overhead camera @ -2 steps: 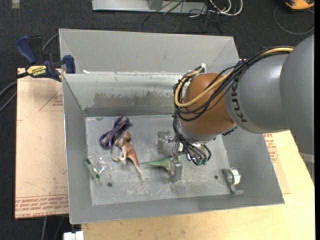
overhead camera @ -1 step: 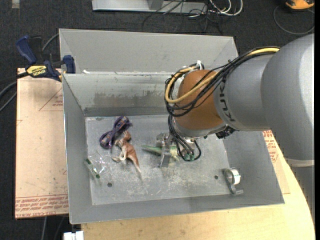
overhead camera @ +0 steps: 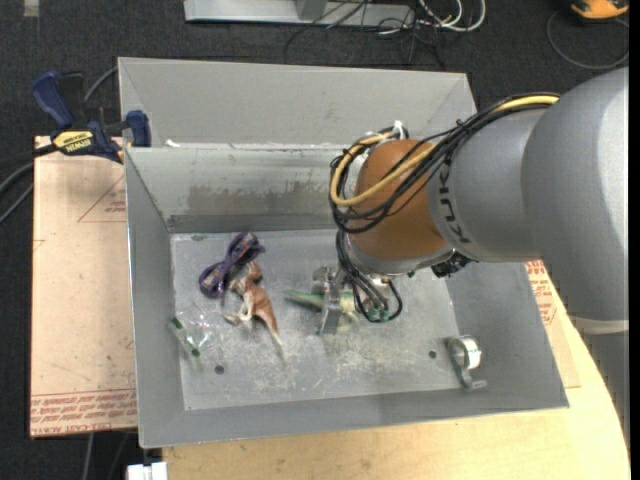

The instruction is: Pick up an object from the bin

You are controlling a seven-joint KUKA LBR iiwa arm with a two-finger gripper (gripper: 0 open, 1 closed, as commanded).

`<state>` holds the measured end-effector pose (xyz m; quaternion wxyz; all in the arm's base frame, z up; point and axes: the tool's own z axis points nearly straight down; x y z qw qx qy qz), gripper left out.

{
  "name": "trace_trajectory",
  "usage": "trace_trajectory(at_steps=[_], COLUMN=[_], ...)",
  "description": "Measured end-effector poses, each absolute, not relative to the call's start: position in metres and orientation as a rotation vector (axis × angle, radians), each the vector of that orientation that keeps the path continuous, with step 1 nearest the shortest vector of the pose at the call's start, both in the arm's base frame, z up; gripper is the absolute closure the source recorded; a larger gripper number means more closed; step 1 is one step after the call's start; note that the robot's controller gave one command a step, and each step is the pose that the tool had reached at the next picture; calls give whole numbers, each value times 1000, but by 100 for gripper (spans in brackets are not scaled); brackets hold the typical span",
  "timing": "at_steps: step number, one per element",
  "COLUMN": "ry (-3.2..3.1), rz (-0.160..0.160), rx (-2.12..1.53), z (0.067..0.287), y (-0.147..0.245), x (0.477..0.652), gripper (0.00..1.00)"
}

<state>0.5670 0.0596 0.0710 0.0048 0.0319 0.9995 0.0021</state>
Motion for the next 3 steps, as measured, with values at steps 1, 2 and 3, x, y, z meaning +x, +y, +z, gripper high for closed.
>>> trace_trajectory(at_steps=[1, 2, 3], ry=[3120, 3129, 3120], rz=[8, 9, 8], rx=[84, 131, 37], z=[151, 156, 248], y=[53, 55, 52], x=[577, 562, 578], gripper=[100, 100, 100])
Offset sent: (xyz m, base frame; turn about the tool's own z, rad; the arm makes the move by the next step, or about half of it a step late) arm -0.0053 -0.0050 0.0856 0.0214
